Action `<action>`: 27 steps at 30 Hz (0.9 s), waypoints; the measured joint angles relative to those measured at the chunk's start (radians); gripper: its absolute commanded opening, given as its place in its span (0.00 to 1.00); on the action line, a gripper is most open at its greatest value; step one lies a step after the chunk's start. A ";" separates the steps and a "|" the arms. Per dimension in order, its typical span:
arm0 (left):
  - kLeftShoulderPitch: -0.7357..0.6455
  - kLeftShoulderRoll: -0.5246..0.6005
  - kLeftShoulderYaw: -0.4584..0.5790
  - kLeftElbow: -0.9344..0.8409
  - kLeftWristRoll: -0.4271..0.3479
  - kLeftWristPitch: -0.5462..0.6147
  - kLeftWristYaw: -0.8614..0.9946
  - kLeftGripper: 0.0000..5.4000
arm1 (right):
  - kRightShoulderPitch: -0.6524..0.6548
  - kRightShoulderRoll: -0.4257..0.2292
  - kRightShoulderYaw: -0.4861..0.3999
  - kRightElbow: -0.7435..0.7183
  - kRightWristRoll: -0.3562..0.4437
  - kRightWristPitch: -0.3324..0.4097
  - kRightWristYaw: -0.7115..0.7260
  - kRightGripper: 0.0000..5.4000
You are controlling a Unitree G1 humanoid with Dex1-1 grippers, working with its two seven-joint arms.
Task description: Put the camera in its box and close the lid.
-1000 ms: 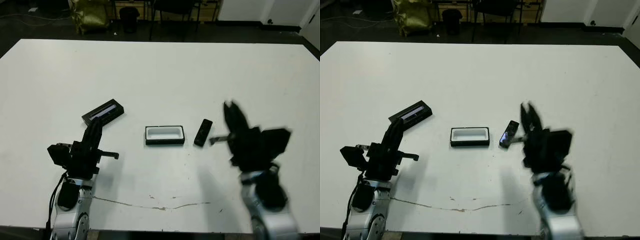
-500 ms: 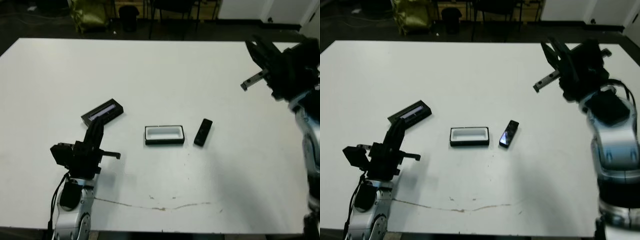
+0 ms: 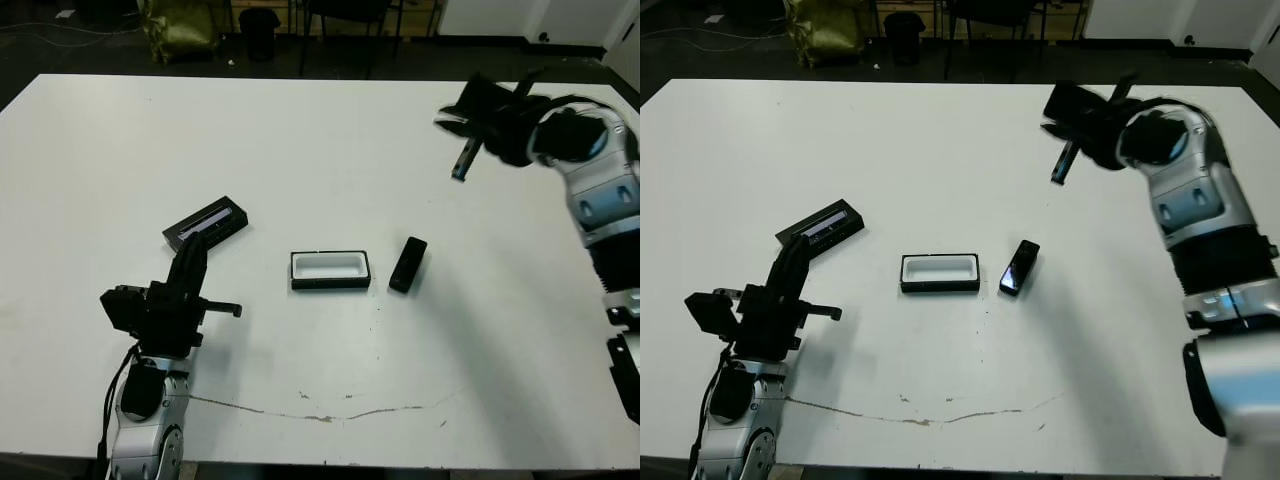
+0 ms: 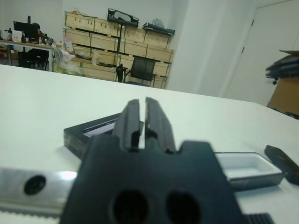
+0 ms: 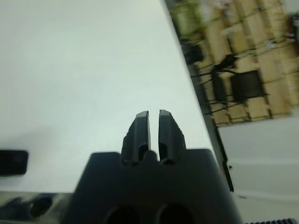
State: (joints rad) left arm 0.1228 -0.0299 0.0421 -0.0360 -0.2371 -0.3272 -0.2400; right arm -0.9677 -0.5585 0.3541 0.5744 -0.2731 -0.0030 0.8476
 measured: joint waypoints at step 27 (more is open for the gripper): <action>0.016 -0.010 -0.013 -0.045 0.003 0.062 0.026 0.00 | -0.107 0.153 0.108 0.340 -0.081 -0.094 0.210 0.00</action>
State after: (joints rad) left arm 0.1391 -0.0398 0.0289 -0.0811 -0.2339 -0.2650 -0.2137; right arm -1.0745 -0.4052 0.4620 0.9141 -0.3541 -0.0966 1.0573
